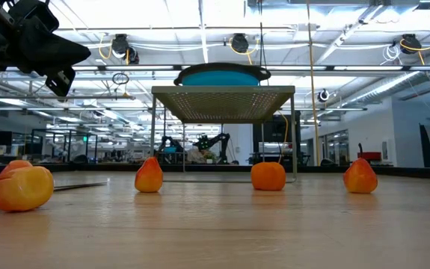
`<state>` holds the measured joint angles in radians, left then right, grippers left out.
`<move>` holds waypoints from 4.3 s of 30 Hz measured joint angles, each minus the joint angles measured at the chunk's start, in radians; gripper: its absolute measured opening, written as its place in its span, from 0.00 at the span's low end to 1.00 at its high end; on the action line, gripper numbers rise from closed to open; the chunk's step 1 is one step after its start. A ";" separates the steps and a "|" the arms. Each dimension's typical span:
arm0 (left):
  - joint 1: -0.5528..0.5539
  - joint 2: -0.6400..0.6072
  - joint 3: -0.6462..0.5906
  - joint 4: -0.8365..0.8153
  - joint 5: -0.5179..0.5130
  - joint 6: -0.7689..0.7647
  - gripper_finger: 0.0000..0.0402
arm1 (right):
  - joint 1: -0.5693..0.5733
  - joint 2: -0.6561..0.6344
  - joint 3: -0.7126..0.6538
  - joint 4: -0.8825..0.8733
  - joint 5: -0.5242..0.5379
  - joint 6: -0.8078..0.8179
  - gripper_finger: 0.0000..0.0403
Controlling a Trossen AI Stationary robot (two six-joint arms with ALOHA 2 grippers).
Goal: Pick & Place Fruit
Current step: Put the pomegranate into the blue strainer bowl on the shelf
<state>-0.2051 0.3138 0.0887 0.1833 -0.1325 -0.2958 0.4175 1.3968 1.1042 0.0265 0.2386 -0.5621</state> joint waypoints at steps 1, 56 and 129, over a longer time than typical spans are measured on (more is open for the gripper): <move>0.000 0.000 0.000 0.000 0.000 0.000 0.05 | 0.000 0.000 0.000 0.000 0.000 0.000 0.51; 0.000 0.000 0.000 0.000 -0.035 0.000 0.05 | -0.447 -0.172 -0.001 0.126 0.096 0.607 0.51; 0.000 0.000 0.000 0.001 -0.053 0.003 0.05 | -0.824 0.091 0.245 0.019 -0.113 0.655 0.51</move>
<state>-0.2051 0.3141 0.0887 0.1844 -0.1852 -0.2928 -0.4061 1.4878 1.3487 0.0454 0.1253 0.0933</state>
